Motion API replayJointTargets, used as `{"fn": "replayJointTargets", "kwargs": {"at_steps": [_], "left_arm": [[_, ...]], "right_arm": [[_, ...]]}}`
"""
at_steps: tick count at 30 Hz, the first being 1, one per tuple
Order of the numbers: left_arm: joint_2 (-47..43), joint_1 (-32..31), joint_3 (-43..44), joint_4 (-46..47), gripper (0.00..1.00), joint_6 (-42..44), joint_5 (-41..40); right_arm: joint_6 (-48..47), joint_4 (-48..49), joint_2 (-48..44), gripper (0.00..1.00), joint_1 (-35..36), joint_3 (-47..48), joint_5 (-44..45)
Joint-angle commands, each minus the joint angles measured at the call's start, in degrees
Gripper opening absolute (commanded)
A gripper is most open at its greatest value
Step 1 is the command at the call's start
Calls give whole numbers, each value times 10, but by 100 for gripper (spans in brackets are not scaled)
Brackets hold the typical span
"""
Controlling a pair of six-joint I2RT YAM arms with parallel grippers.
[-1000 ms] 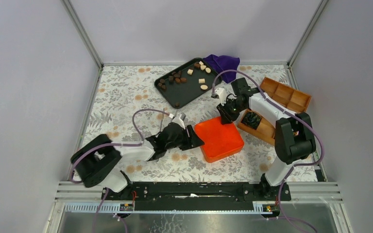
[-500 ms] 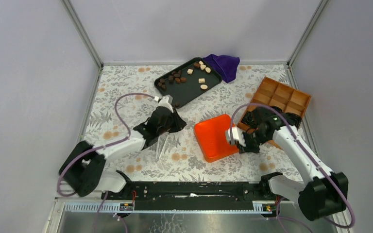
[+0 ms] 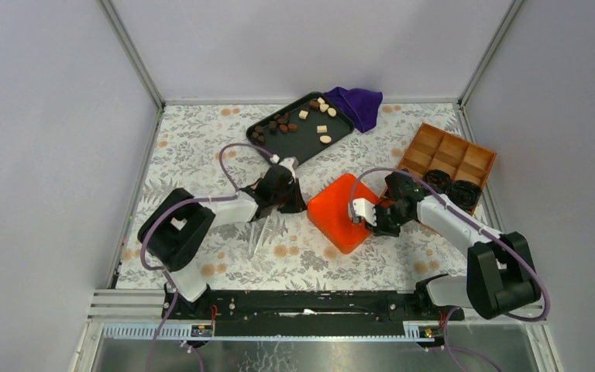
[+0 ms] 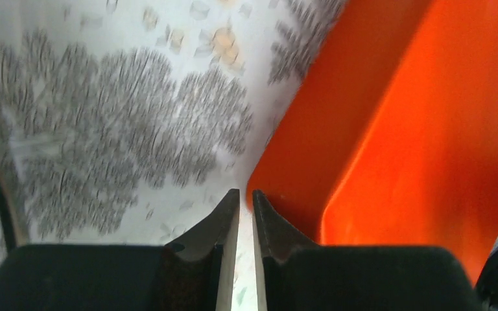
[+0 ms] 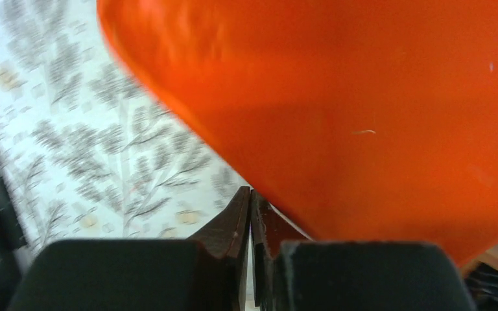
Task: Pack the chocolate
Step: Adjust the packing box at the center of the board.
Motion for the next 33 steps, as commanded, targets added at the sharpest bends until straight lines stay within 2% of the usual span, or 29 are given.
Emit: {"fn": "replayJointTargets", "kwargs": {"at_steps": [1, 5, 9, 12, 14, 16, 18, 19, 22, 25, 28, 30, 33], "left_arm": [[-54, -5, -68, 57, 20, -13, 53], [-114, -10, -118, 76, 20, -22, 62], [-255, -12, -138, -8, 21, -10, -14], [-390, -12, -133, -77, 26, 10, -67], [-470, -11, -113, -127, 49, 28, -101], [-537, -10, -85, -165, 76, 45, -123], [-589, -10, -47, -208, 97, 52, -160], [-607, -10, -26, -237, 98, 46, -186], [-636, -10, 51, -310, 99, 52, -223], [-648, -10, 102, -357, 99, 56, -216], [-650, -10, 131, -383, 99, 58, -198], [-649, -9, 142, -399, 99, 58, -188], [-652, -10, 148, -409, 99, 60, -181]], "right_arm": [[149, 174, 63, 11, 8, 94, 6], [233, 160, 102, 18, 8, 164, 24], [255, 80, 77, 32, -4, 207, 44], [301, 23, 25, 65, -31, 244, 53], [334, 1, -13, 97, -63, 270, 24], [409, 23, -55, 100, -97, 288, -2], [539, 105, -100, 100, -100, 281, 71], [577, 129, -119, 100, -100, 283, 114], [559, 122, -159, 100, -100, 307, 106], [627, 150, -192, 100, -100, 305, 119], [707, 184, -216, 100, -100, 299, 185], [726, 184, -219, 100, -100, 309, 225], [722, 179, -220, 100, -100, 315, 238]]}}
